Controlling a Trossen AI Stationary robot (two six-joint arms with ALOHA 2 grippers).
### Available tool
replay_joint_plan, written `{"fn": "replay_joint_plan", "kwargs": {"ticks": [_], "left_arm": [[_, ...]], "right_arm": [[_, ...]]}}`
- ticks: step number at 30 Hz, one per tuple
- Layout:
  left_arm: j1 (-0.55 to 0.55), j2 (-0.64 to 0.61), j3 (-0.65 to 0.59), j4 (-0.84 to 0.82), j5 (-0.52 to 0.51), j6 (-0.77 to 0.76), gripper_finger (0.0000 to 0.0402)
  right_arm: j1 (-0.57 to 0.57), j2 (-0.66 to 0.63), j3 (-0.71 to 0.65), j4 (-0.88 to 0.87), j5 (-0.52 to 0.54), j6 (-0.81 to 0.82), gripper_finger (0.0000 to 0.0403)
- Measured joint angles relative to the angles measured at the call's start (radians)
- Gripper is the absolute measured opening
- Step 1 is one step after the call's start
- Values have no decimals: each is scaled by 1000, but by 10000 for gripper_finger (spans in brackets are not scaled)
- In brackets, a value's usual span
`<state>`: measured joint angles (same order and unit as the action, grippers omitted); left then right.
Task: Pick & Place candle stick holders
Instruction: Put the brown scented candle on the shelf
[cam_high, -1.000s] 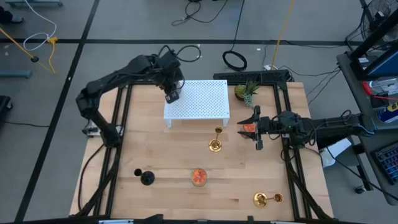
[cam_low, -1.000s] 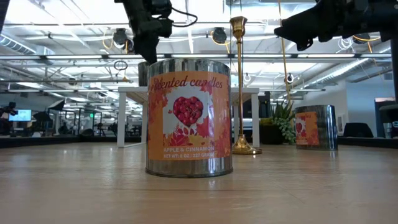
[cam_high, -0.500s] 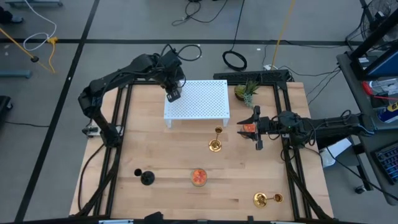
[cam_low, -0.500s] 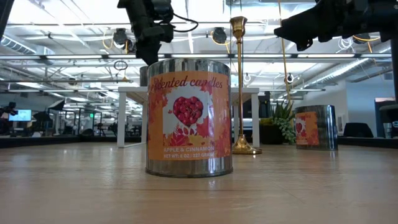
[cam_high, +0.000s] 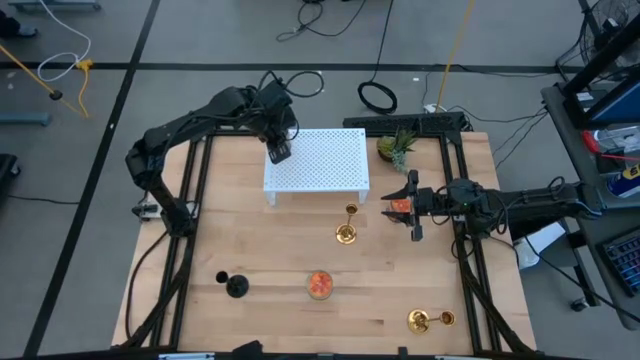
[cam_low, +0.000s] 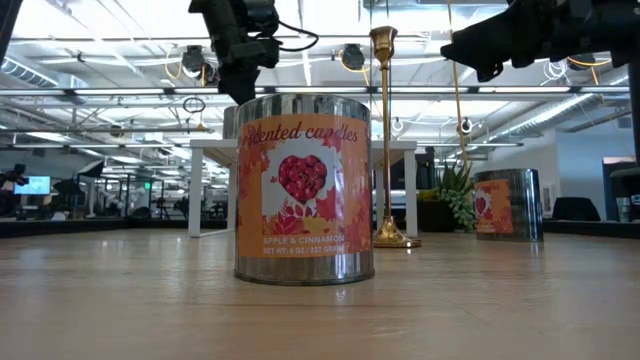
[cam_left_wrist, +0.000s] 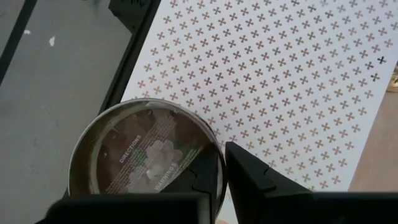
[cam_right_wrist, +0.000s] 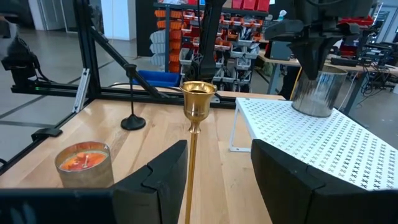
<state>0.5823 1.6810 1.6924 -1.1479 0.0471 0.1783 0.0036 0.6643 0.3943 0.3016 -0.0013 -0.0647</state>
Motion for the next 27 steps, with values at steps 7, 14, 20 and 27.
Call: {"fn": "replay_joint_plan", "kwargs": {"ticks": [7,14,20,27], "left_arm": [[0,0,0,43,-3,0,44],[-2,0,0,51,-4,0,65],[-19,0,0,51,-7,24,82],[-56,-42,0,53,-125,49,82]], "right_arm": [[0,0,0,0,0,0,178],[0,0,0,0,0,0,178],[0,0,0,0,0,-2,178],[0,0,0,0,0,-1,178]]}}
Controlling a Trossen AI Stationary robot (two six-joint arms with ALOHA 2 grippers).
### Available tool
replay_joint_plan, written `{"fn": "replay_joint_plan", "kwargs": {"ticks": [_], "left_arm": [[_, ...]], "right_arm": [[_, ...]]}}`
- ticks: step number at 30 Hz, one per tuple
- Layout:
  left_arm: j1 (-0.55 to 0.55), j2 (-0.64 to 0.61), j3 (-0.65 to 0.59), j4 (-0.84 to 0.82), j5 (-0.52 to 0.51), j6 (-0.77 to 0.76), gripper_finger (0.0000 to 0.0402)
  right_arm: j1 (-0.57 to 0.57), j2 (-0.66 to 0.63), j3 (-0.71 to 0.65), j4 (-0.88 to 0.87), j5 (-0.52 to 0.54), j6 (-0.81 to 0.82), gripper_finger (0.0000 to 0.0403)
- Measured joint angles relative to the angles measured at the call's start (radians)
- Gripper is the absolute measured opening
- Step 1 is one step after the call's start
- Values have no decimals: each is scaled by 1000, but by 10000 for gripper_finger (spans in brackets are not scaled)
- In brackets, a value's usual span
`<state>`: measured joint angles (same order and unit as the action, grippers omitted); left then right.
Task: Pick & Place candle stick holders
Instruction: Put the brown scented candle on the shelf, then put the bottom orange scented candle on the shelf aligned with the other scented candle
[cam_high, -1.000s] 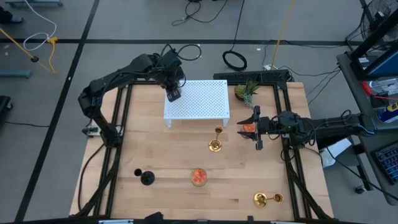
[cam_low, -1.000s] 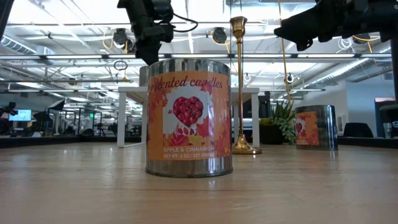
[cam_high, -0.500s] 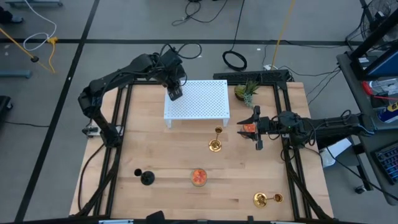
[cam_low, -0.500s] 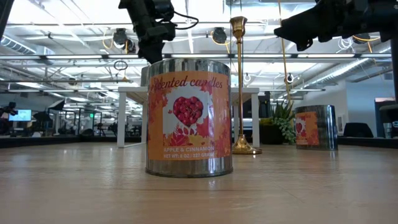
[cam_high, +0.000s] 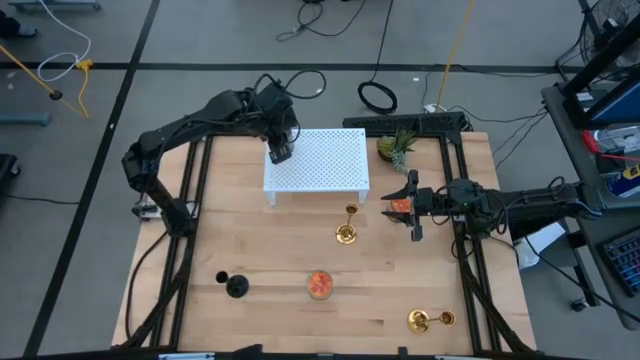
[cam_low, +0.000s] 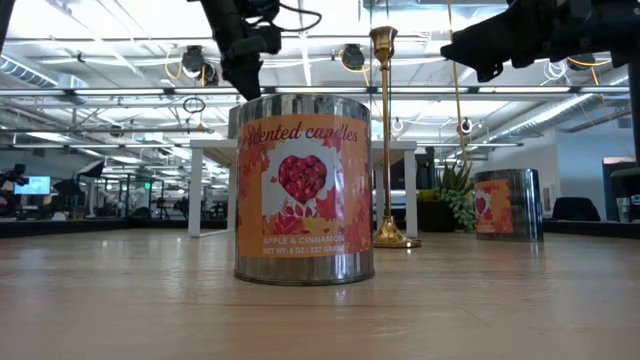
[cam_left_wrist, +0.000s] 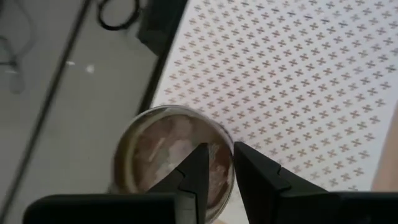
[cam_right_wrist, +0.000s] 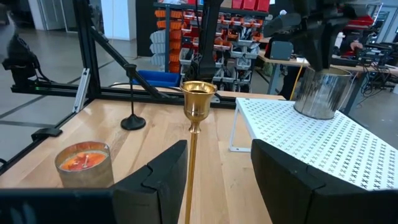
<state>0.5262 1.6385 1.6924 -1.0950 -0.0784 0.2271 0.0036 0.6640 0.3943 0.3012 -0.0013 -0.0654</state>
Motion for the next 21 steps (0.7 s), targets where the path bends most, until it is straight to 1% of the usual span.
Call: {"fn": "replay_joint_plan", "kwargs": {"ticks": [2,6,11,14,16,21], "left_arm": [[-12,-24,0,0,-26,-1,83],[-39,-79,0,-1,-22,-8,82],[-106,-160,0,-4,-18,-43,81],[-165,-208,0,-12,-9,-104,81],[-223,-232,0,-10,0,-136,81],[-389,-254,-25,0,-27,-140,81]], "right_arm": [[0,0,0,0,0,0,178],[0,0,0,-1,0,0,178],[0,0,0,0,0,0,178],[0,0,0,0,0,2,178],[0,0,0,-4,-2,23,178],[13,5,0,-62,-2,36,178]]}}
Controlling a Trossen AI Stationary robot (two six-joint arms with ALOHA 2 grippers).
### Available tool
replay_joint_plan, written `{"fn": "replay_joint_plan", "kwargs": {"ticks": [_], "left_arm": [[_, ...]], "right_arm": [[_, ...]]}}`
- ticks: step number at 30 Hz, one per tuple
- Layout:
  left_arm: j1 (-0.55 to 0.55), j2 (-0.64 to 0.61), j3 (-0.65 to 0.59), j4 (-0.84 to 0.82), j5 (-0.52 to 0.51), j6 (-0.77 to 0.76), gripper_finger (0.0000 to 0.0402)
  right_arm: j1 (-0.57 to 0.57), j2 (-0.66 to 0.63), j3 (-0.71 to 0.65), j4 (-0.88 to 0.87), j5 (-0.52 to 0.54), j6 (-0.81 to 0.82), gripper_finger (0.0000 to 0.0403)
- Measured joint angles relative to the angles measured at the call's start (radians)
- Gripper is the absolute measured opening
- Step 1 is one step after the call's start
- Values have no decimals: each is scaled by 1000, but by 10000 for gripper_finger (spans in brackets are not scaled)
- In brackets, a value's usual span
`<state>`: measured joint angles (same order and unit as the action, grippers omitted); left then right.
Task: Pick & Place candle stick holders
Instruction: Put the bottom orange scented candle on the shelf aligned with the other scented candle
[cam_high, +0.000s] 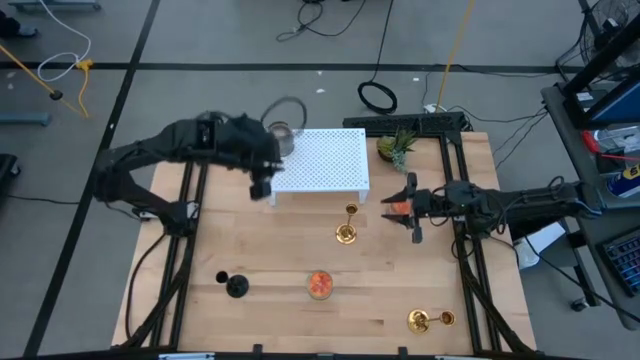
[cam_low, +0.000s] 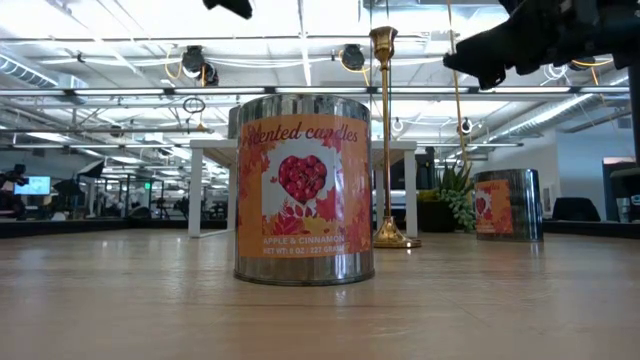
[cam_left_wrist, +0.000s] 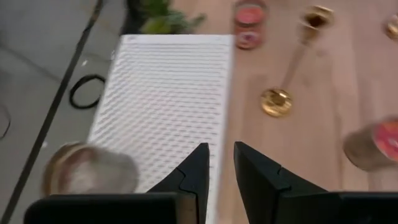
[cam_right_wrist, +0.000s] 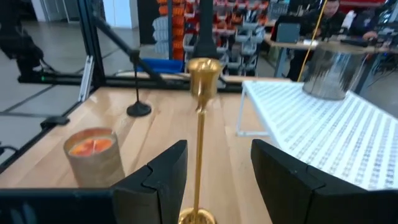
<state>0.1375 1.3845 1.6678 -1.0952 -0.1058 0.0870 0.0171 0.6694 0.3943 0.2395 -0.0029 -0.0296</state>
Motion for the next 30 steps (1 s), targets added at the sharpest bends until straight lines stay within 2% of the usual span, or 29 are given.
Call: {"fn": "replay_joint_plan", "kwargs": {"ticks": [5,10,15,20,22,25,30], "left_arm": [[-148,0,-116,63,-46,-9,81],[-271,1,-306,242,-49,-13,81],[-362,1,-509,539,-42,-48,81],[-411,6,-673,888,30,-100,81],[-419,6,-711,972,73,-127,81],[-429,6,-724,996,138,-154,81],[-444,43,-722,1035,155,-161,81]], "right_arm": [[25,20,0,-3,0,9,178],[48,38,0,25,1,18,178],[68,39,0,32,0,20,178],[79,38,0,33,1,25,178],[79,39,0,34,1,25,178],[78,39,0,33,1,24,178],[78,38,0,36,1,21,178]]}}
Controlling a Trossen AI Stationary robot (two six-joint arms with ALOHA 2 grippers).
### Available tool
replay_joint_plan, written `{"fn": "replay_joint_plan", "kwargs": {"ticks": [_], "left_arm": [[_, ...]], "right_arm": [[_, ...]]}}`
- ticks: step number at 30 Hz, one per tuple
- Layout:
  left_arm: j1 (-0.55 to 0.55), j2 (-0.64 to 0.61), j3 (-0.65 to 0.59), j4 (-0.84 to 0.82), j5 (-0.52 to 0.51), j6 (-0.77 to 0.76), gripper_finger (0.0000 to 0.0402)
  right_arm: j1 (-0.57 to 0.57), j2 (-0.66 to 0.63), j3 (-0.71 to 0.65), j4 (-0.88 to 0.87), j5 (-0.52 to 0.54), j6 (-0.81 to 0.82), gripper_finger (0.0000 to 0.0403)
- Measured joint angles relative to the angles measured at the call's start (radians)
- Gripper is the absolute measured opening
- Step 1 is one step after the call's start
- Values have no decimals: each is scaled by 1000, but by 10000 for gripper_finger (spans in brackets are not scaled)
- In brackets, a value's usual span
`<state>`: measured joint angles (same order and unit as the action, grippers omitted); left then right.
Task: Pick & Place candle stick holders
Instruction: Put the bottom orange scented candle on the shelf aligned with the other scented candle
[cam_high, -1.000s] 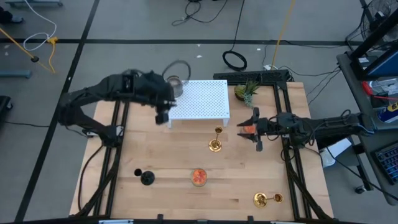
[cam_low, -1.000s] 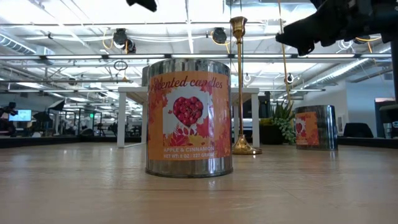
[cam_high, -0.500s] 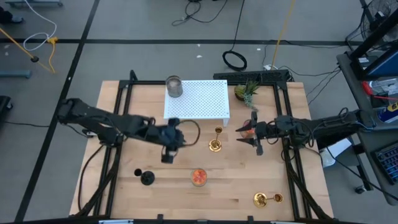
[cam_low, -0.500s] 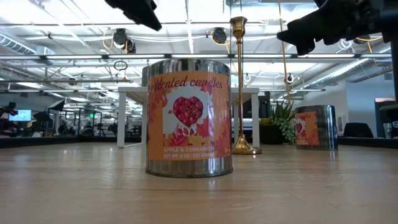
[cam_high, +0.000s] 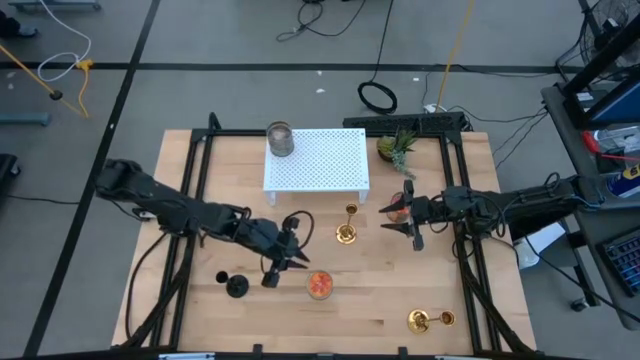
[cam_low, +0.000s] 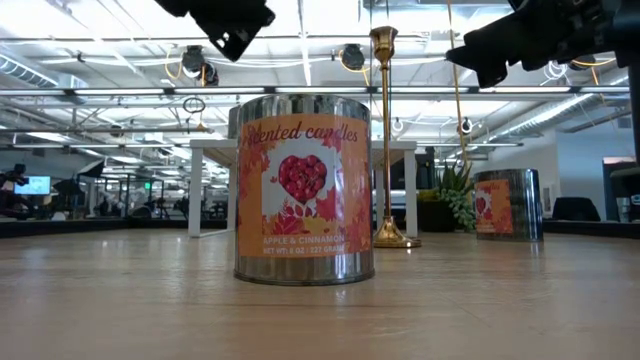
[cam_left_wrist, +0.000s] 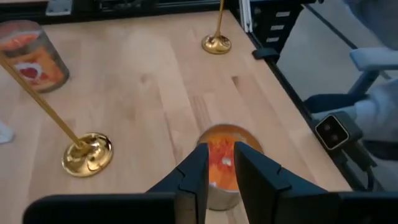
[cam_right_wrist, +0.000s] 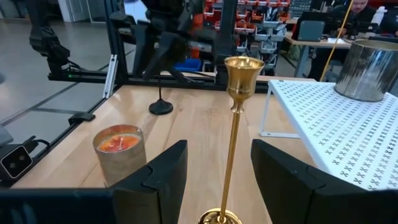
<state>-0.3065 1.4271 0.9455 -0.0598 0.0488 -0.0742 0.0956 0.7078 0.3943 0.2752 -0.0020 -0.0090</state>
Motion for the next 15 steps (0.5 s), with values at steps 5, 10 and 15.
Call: {"fn": "replay_joint_plan", "kwargs": {"ticks": [5,10,15], "left_arm": [[2,95,57,-28,3,-8,81],[12,185,174,-124,3,-11,81],[16,266,234,-144,3,-6,81]], "right_arm": [[0,0,0,13,0,-2,178],[0,0,0,12,0,-3,178],[0,1,0,5,0,-2,178]]}}
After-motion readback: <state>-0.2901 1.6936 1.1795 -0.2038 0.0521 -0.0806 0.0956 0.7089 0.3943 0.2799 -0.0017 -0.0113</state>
